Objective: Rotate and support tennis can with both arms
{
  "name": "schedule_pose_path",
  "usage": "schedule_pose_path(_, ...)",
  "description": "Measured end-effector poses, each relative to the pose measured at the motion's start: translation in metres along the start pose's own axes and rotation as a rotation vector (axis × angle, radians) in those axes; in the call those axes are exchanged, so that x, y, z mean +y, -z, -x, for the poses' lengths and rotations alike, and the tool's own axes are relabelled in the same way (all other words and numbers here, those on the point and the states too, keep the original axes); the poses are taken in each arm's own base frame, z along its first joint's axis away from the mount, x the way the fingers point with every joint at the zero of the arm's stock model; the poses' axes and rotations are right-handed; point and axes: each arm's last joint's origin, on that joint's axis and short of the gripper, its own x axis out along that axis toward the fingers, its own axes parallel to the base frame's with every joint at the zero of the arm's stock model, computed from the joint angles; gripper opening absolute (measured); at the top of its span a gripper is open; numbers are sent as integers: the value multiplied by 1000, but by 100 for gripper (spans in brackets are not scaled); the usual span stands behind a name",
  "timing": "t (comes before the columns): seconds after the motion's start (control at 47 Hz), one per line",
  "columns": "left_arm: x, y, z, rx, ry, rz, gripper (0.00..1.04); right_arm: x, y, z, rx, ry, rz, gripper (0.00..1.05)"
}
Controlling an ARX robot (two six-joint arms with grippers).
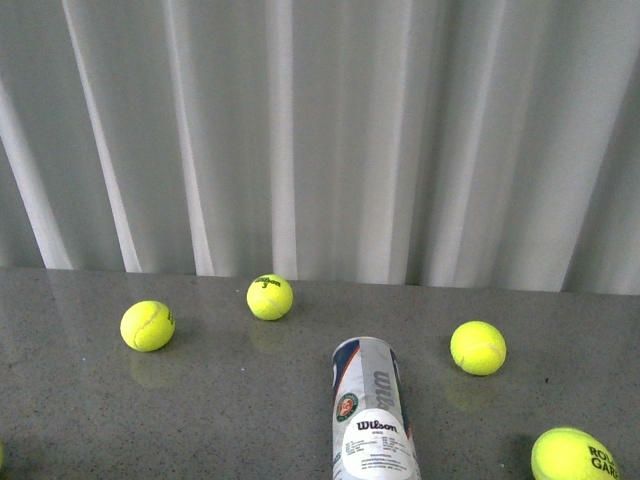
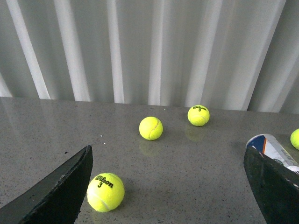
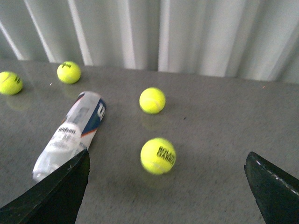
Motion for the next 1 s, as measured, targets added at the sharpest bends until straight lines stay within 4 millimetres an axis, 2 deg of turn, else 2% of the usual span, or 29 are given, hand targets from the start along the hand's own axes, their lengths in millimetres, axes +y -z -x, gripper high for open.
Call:
schedule_pose_path(0.128,0,0,0,0,0,0,98,-7,-50,-38,-45,-39,-60,98)
schedule_pose_path(0.213,0,0,0,0,0,0,98,-6,-65,-67,24,-116,-127,98)
schedule_pose_path(0.255,0,0,0,0,0,0,98,-3,-69,-96,117,-144,-186,98)
schedule_pose_path(0.34,0,0,0,-1,0,0,98,8,-60,-148,329,-188,-265,98)
schedule_pose_path(0.404,0,0,0,-1,0,0,98,18,-52,-174,449,-230,-286,98)
schedule_pose_path(0.468,0,0,0,-1,0,0,98,28,-43,-192,539,-277,-304,98)
schedule_pose_path(0.596,0,0,0,-1,0,0,98,45,-22,-218,699,-348,-320,98)
schedule_pose_path(0.702,0,0,0,-1,0,0,98,54,-9,-231,769,-353,-300,98)
schedule_pose_path(1.0,0,0,0,-1,0,0,98,62,11,-266,837,-336,-286,98)
